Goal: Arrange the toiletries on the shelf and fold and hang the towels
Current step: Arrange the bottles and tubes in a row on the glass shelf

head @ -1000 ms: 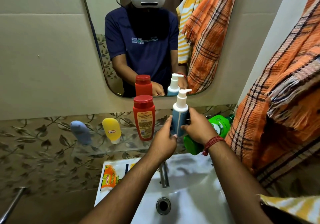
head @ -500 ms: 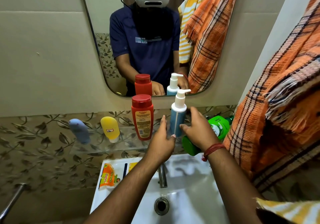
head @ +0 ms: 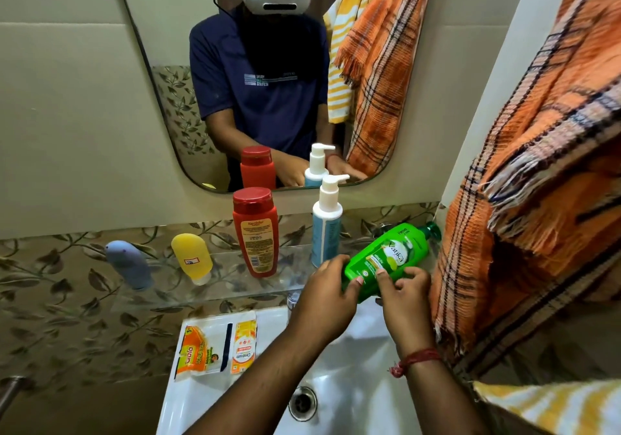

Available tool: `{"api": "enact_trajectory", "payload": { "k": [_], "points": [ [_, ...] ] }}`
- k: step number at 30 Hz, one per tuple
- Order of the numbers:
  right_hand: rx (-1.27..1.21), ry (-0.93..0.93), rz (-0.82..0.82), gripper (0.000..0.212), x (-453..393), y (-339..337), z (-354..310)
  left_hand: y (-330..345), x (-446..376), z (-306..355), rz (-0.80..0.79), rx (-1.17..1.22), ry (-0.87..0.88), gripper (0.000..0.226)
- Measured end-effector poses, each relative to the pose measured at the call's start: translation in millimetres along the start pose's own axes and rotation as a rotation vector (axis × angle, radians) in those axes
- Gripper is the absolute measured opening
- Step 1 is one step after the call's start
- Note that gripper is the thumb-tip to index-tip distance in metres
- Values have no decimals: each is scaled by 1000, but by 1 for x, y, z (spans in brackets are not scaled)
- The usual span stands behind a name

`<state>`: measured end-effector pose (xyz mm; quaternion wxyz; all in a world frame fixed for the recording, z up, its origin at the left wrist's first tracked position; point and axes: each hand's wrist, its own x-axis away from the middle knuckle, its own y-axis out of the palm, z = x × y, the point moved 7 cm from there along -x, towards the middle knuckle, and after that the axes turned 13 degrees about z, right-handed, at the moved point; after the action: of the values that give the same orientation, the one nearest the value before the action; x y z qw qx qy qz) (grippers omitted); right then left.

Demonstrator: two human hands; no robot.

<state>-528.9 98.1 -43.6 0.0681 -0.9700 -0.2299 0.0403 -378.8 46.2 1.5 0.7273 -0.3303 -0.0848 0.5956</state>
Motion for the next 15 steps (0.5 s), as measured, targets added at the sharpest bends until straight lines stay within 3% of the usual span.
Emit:
{"api": "enact_trajectory", "payload": {
  "k": [3, 9, 15],
  "points": [
    [-217, 168, -54, 43, 0, 6, 8, 5, -2, 1, -15, -33, 31, 42],
    [-311, 217, -90, 52, 12, 2, 20, 6, 15, 1, 12, -65, 138, 52],
    [-272, 17, -157, 72, 7, -6, -3, 6, 23, 8, 47, 0, 174, 76]
  ]
}}
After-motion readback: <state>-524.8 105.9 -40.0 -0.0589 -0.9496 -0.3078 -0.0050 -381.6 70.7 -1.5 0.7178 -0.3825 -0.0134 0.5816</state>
